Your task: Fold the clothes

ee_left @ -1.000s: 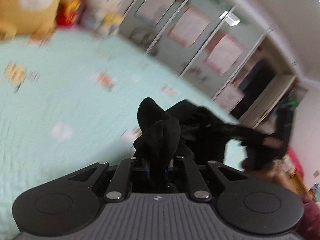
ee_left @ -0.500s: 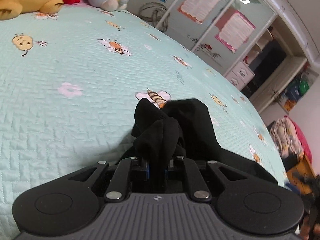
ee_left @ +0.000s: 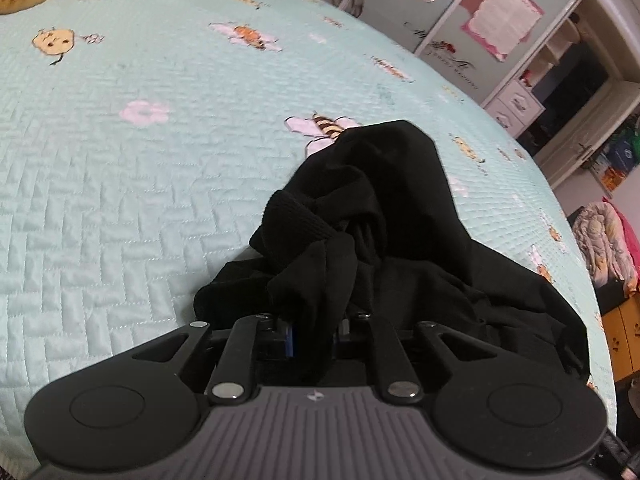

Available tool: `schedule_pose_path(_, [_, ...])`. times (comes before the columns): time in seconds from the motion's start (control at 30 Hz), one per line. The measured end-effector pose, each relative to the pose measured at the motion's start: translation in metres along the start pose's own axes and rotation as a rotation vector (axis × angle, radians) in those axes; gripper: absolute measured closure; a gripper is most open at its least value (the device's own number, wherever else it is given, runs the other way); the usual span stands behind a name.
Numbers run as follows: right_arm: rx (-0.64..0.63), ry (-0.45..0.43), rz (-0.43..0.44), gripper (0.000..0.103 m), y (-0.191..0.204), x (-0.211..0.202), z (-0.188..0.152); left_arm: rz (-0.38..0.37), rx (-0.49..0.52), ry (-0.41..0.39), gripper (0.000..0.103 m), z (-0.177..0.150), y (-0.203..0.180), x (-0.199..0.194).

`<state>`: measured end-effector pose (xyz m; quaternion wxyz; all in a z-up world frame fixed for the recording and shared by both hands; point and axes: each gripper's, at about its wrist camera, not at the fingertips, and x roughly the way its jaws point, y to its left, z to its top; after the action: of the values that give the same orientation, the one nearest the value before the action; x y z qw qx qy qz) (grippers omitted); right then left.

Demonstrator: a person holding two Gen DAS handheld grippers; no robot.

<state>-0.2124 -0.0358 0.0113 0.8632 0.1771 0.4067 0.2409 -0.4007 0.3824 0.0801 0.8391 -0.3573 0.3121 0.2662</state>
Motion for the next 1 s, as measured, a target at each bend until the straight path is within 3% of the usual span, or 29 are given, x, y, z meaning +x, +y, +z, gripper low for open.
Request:
schedule_pose_path(0.1, [-0.195, -0.030, -0.108, 0.033, 0.024, 0.024, 0.001, 0.016, -0.015, -0.004, 0.087, 0.001, 0.002, 0.000])
schedule_pose_path(0.17, [-0.276, -0.042, -0.121, 0.034, 0.032, 0.036, 0.006, 0.024, -0.031, -0.007, 0.086, 0.003, 0.005, 0.000])
schedule_pose_path(0.23, [-0.338, -0.053, -0.104, 0.053, 0.038, 0.047, 0.012, 0.027, -0.064, -0.005, 0.082, 0.004, 0.009, 0.004])
schedule_pose_path(0.27, [-0.349, -0.051, -0.095, 0.075, 0.036, 0.054, 0.017, 0.027, -0.083, -0.003, 0.082, 0.004, 0.012, 0.006])
schedule_pose_path(0.33, [-0.357, -0.056, -0.106, 0.085, 0.036, 0.061, 0.035, 0.019, -0.118, 0.004, 0.081, 0.002, 0.015, 0.009])
schedule_pose_path(0.4, [-0.393, -0.114, -0.160, 0.088, 0.039, 0.056, 0.056, -0.005, -0.152, 0.011, 0.080, -0.002, 0.016, 0.009])
schedule_pose_path(0.5, [-0.469, -0.256, -0.272, 0.088, 0.044, 0.035, 0.093, -0.075, -0.185, 0.018, 0.075, -0.011, 0.014, 0.007])
schedule_pose_path(0.6, [-0.625, -0.361, -0.457, 0.088, 0.053, 0.020, 0.119, -0.133, -0.196, 0.047, 0.064, -0.024, 0.010, 0.009])
schedule_pose_path(0.63, [-0.657, -0.317, -0.507, 0.086, 0.050, 0.024, 0.122, -0.142, -0.194, 0.057, 0.062, -0.029, 0.009, 0.009])
schedule_pose_path(0.7, [-0.705, -0.186, -0.597, 0.071, 0.040, 0.037, 0.127, -0.146, -0.195, 0.063, 0.060, -0.037, 0.010, 0.008])
schedule_pose_path(0.77, [-0.700, -0.050, -0.708, 0.067, 0.020, 0.050, 0.120, -0.143, -0.208, 0.063, 0.053, -0.040, 0.016, 0.005])
schedule_pose_path(0.8, [-0.684, -0.027, -0.754, 0.064, 0.010, 0.049, 0.114, -0.142, -0.214, 0.062, 0.049, -0.041, 0.020, 0.003])
schedule_pose_path(0.87, [-0.616, -0.047, -0.778, 0.057, -0.004, 0.031, 0.101, -0.150, -0.229, 0.059, 0.047, -0.042, 0.028, 0.000])
schedule_pose_path(1.0, [-0.455, -0.141, -0.597, 0.052, -0.005, -0.025, 0.064, -0.157, -0.270, 0.051, 0.042, -0.041, 0.042, 0.000])
